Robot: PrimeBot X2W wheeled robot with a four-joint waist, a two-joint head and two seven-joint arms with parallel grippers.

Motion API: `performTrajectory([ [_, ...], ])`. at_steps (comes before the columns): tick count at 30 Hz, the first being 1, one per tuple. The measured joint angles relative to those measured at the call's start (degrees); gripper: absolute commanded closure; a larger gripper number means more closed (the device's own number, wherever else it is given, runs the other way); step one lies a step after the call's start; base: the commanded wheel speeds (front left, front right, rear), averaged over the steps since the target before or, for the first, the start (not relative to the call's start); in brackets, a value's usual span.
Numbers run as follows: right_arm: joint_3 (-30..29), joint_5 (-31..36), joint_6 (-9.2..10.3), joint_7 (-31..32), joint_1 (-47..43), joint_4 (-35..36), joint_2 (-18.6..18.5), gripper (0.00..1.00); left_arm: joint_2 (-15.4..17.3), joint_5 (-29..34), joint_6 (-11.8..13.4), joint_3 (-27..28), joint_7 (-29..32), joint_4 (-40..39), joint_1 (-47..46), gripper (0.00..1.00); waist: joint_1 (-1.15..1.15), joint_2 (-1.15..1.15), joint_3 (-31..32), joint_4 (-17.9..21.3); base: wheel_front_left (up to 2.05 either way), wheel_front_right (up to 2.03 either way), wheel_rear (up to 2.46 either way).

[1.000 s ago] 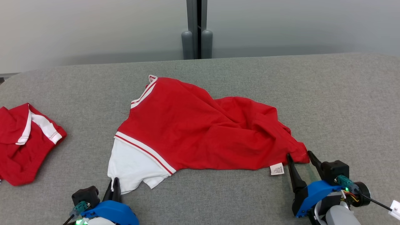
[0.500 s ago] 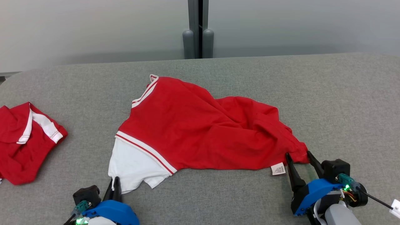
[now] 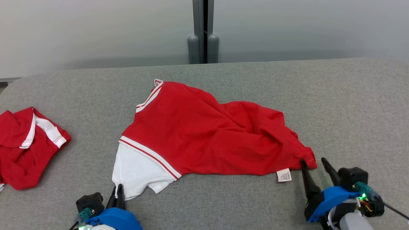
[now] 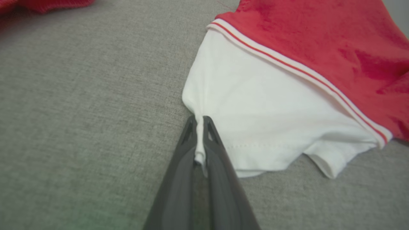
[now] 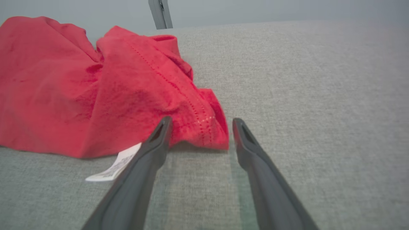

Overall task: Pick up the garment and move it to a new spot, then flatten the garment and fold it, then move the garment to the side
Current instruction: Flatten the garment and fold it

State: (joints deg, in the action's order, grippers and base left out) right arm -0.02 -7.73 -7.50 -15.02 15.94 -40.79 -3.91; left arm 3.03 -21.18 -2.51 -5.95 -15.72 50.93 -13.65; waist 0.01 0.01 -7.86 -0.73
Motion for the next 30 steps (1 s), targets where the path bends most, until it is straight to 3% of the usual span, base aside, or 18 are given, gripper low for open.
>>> performTrajectory([
  [6,-2.8,-0.7,0.00,0.0,-0.6,3.7,0.2,0.00,0.0,0.0,0.0,0.1,0.0,-0.1,0.1,1.00,0.00,0.00,0.0,0.0,0.00,0.00,0.00],
  [14,-4.8,2.0,0.00,0.0,-0.7,1.9,0.5,0.00,0.0,0.2,0.0,0.2,0.0,-0.2,0.1,1.00,-0.01,0.00,-0.4,0.0,0.00,0.00,0.00],
  [24,-3.1,6.6,0.00,0.0,0.8,0.2,0.8,0.02,-0.1,0.5,-0.5,0.9,-0.1,-0.4,0.0,1.00,-0.01,-0.01,-1.0,-0.5,0.00,0.00,0.00],
  [28,-2.1,6.7,0.00,0.0,0.8,0.1,0.8,0.15,-0.2,0.6,-0.7,1.2,-0.1,-0.4,0.0,1.00,-0.01,-0.01,-1.2,-0.7,0.00,0.00,0.00],
  [30,-1.8,6.7,0.00,0.0,0.8,0.2,0.9,0.27,-0.2,0.6,-0.9,1.3,-0.1,-0.4,0.0,1.00,-0.01,-0.01,-1.3,-0.7,0.00,0.00,0.00],
])
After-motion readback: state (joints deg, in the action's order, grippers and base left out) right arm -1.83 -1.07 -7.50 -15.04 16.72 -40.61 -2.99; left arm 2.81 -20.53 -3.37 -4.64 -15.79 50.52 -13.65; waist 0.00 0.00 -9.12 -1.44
